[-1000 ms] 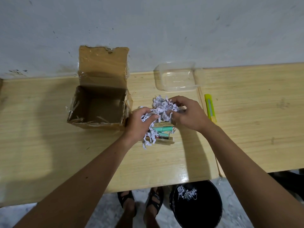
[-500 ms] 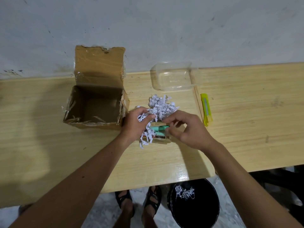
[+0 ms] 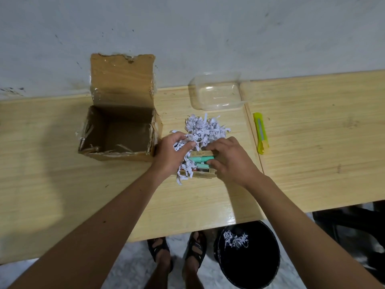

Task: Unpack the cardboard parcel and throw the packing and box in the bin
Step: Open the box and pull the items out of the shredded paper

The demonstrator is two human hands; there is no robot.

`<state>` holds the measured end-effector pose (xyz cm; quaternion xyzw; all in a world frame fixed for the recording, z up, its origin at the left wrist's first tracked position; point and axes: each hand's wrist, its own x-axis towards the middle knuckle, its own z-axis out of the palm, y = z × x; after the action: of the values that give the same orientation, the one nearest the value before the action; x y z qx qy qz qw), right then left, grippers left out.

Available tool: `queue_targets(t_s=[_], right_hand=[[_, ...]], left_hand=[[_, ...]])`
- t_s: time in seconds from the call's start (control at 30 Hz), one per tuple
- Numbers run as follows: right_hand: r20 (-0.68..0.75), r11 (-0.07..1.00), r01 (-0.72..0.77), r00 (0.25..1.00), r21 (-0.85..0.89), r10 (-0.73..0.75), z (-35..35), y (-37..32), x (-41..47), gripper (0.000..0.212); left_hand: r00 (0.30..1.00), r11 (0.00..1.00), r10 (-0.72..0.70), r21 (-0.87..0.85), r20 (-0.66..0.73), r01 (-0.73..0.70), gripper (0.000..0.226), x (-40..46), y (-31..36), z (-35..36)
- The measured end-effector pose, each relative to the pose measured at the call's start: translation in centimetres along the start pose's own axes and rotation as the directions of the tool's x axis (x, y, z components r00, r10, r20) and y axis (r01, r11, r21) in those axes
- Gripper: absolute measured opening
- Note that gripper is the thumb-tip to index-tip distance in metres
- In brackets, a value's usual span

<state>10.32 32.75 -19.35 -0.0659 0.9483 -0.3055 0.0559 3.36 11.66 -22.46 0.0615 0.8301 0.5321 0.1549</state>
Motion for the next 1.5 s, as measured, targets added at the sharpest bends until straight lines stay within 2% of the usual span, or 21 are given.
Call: queue_targets(t_s=[0.07, 0.27, 0.43, 0.7, 0.93, 1.17, 1.4, 1.5], right_hand=[[-0.020, 0.998, 0.043, 0.999, -0.041, -0.044, -0.2, 0.0, -0.3, 0.040], [-0.086, 0.998, 0.054, 0.995, -0.010, -0.055, -2.5, 0.6, -2.3, 0.042], [-0.189, 1.000, 0.022, 0.982, -0.005, -0.023, -5.4, 1.6, -3.0, 0.033], [-0.338, 0.994, -0.105, 0.936, 0.006, 0.101, -8.6, 5.2, -0.7, 0.032], [-0.282, 0.962, -0.273, 0.924, -0.016, 0.257, -8.6, 8.8, 2.7, 0.035], [-0.241, 0.974, -0.228, 0.945, -0.003, 0.220, -8.1, 9.2, 4.6, 0.038], [-0.272, 0.976, -0.217, 0.940, -0.019, 0.204, -7.5, 9.5, 4.2, 0.045], [-0.331, 0.981, -0.195, 0.927, -0.014, 0.180, -7.5, 9.1, 3.5, 0.046]], left_hand=[[1.000, 1.000, -0.002, -0.004, 0.006, 0.002, 0.018, 0.0, -0.1, 0.0], [0.999, 0.999, -0.029, -0.016, 0.013, 0.030, 0.020, -0.1, -0.2, -0.2], [0.999, 0.999, -0.040, -0.007, -0.012, 0.040, 0.020, 0.0, -0.5, -0.3], [0.999, 0.999, -0.048, 0.010, -0.009, 0.048, 0.017, 0.3, -1.0, 0.2], [0.999, 0.998, -0.041, 0.046, -0.007, 0.041, 0.016, 0.5, -0.9, 0.1], [0.999, 0.996, -0.033, 0.082, -0.029, 0.036, 0.016, 0.3, -1.0, 0.1], [0.998, 0.996, -0.054, 0.067, -0.038, 0.057, 0.018, 0.3, -1.0, 0.2], [0.998, 0.995, -0.052, 0.079, -0.043, 0.055, 0.017, 0.3, -1.0, 0.2]])
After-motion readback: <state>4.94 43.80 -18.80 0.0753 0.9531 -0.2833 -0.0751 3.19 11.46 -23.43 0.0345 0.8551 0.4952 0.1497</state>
